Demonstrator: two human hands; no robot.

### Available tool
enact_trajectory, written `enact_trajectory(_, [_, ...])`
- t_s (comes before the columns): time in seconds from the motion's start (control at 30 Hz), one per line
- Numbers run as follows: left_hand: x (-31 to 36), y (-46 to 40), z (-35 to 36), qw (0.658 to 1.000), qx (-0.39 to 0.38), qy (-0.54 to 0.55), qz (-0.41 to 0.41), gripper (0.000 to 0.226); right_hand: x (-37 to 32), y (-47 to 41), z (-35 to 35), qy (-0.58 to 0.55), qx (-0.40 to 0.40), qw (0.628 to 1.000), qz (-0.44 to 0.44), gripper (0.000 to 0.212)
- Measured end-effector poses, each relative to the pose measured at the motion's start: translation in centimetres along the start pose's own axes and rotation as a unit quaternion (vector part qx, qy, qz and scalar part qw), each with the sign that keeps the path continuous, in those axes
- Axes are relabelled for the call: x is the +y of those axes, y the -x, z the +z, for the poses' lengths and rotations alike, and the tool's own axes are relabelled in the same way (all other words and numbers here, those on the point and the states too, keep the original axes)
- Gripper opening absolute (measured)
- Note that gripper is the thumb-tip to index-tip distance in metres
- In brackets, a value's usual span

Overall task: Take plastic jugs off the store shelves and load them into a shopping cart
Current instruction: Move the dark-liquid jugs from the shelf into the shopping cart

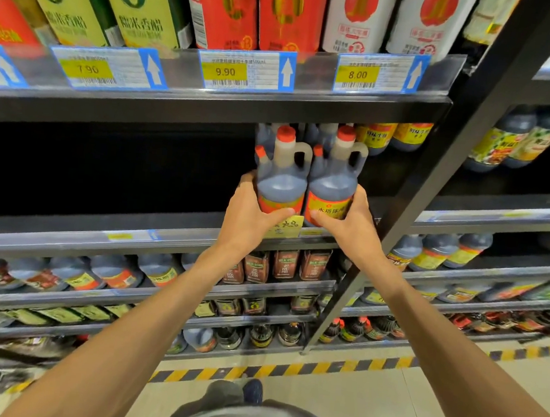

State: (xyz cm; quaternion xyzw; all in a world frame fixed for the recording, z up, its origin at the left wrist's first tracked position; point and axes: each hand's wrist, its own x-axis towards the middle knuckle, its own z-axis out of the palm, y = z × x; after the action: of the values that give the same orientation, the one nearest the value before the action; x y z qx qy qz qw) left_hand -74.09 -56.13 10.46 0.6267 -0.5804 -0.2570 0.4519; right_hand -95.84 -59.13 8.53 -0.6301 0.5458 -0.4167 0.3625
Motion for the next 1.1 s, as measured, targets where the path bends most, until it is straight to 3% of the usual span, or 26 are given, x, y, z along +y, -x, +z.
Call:
enact_trajectory(0.7, [1.1, 0.7, -0.4, 0.998, -0.035, -0.015, -0.04, 0.084, -0.9, 1.0, -0.1, 0.022, -0.018, 1.0, 0.011, 0.087])
enact_trajectory(0.9, [2.3, 1.9, -1.5, 0.998, -0.055, -0.024, -0.031, 0.075, -2.1, 2.1, -0.5, 0.065, -0.054, 0.996, 0.025, 0.103])
enact_trajectory(1.0, [1.9, 3.6, -3.0, 0.996, -0.062, -0.06, 0.001, 0.073, -2.2, 3.2, -0.5, 0.106, -0.054, 0.992, 0.032, 0.128])
enact_trajectory(1.1, [1.2, 5.7, -5.0, 0.994, -0.069, -0.086, -0.013, 0.088, -2.6, 5.3, 0.6, 0.135, -0.042, 0.989, 0.035, 0.115])
